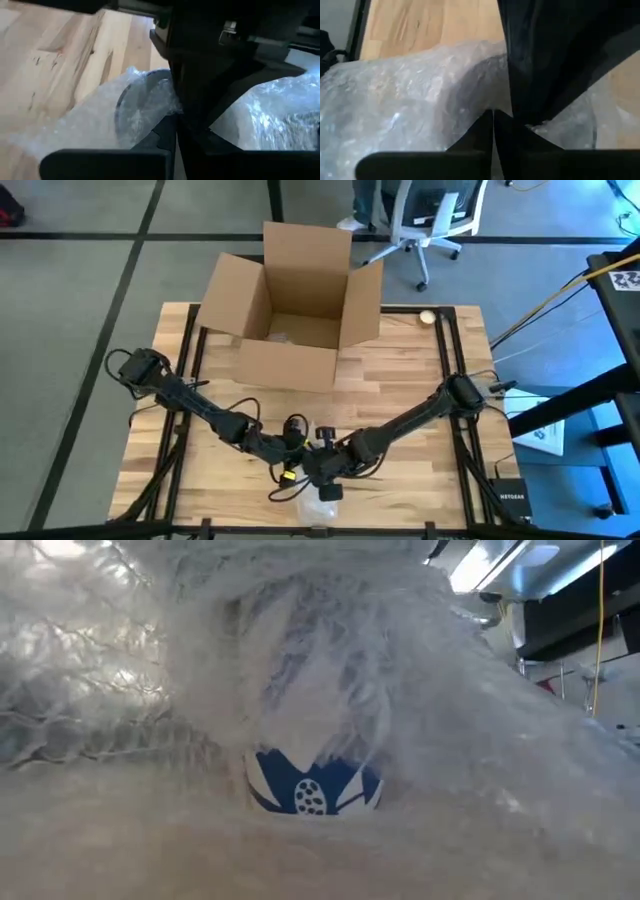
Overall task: Wrap mug
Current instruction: Wrap the white mug with transparent bubble wrap
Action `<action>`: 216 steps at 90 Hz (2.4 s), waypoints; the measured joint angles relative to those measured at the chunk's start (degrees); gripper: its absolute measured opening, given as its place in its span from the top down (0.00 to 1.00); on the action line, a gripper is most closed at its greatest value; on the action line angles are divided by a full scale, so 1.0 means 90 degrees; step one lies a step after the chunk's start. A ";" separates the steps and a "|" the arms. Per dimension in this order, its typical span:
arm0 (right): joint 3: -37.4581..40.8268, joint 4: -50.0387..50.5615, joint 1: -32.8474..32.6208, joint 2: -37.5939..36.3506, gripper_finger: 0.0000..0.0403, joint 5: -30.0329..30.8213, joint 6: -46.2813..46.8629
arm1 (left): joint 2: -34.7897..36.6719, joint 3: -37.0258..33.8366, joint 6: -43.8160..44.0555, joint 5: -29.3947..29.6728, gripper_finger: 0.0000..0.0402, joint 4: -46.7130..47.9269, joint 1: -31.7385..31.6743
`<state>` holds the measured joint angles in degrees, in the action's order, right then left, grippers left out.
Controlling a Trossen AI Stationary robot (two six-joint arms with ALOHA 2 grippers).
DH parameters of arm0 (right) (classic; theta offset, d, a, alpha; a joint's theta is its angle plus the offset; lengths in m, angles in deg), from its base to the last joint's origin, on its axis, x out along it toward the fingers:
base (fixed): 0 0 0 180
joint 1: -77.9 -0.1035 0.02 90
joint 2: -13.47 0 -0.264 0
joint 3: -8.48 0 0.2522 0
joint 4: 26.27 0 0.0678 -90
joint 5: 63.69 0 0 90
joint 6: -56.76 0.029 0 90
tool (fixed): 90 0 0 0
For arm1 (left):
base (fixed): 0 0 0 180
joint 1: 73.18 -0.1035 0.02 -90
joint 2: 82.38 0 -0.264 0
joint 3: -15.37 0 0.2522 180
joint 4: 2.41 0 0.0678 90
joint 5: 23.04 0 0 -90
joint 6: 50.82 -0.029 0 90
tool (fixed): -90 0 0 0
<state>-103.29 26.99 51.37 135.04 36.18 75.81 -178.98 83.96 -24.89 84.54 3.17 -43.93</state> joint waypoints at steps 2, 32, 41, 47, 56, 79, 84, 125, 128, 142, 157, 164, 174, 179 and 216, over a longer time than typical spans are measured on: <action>0.0002 -0.0008 0.0003 0.0003 0.99 0.0004 -0.0006 | 0.0049 0.0010 0.0002 -0.0007 1.00 0.0077 0.0013; -0.0008 -0.0397 0.0198 0.0433 0.99 -0.0363 -0.0149 | 0.0357 0.0078 0.0218 0.0051 1.00 0.0988 0.0197; -0.0029 -0.0428 0.0242 0.0464 0.99 -0.0382 -0.0171 | 0.0345 0.0090 0.0365 0.0120 1.00 0.1133 0.0197; -0.0165 -0.0281 0.0249 0.0432 0.99 -0.0389 -0.0173 | 0.0345 0.0092 0.0312 0.0140 1.00 0.1115 0.0197; -0.0472 -0.0005 0.0241 0.0449 0.99 -0.0401 -0.0319 | 0.0342 0.0092 0.0260 0.0197 1.00 0.1087 0.0197; -0.1781 0.1782 0.0190 0.0486 0.99 -0.0390 -0.0487 | 0.0357 0.0103 0.0226 0.0281 1.00 0.0905 0.0197; -0.2043 0.2101 0.0188 0.0489 0.99 -0.0392 -0.0487 | 0.0366 0.0117 0.0225 0.0308 1.00 0.0846 0.0192; -0.2530 0.3249 -0.0957 0.0225 0.99 0.0466 0.1191 | 0.0328 0.0070 0.0207 0.0355 1.00 0.0942 0.0129; -0.2528 0.3338 -0.1083 0.0192 0.99 0.0604 0.1414 | 0.0328 0.0070 0.0211 0.0333 1.00 0.0950 0.0126; -0.1952 0.3722 -0.1546 0.0214 0.99 0.1004 0.2667 | 0.0435 0.0138 0.0342 0.0312 1.00 0.1062 0.0170; -0.1217 0.3483 -0.1781 0.0205 0.99 0.1607 0.3908 | 0.0734 0.0465 0.0757 0.0451 1.00 0.1982 0.0443; -0.0805 0.2750 -0.1709 0.0208 1.00 0.1619 0.3987 | 0.0794 0.0474 0.1091 0.0479 1.00 0.2567 0.0582; -0.0349 0.1677 -0.1463 0.0212 1.00 0.1623 0.3817 | 0.0670 0.0334 0.1732 0.0678 1.00 0.3280 0.0768; -0.0193 0.1383 -0.1338 0.0212 1.00 0.1619 0.3690 | 0.0526 0.0179 0.1890 0.0829 1.00 0.3111 0.0836; 0.0026 0.1232 -0.0726 0.0212 1.00 0.1060 0.1509 | -0.0696 -0.0056 0.1541 0.1036 1.00 0.0225 0.0699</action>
<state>-103.06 38.08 44.83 136.95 45.72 89.40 -185.25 83.46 -11.02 93.86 5.19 -37.63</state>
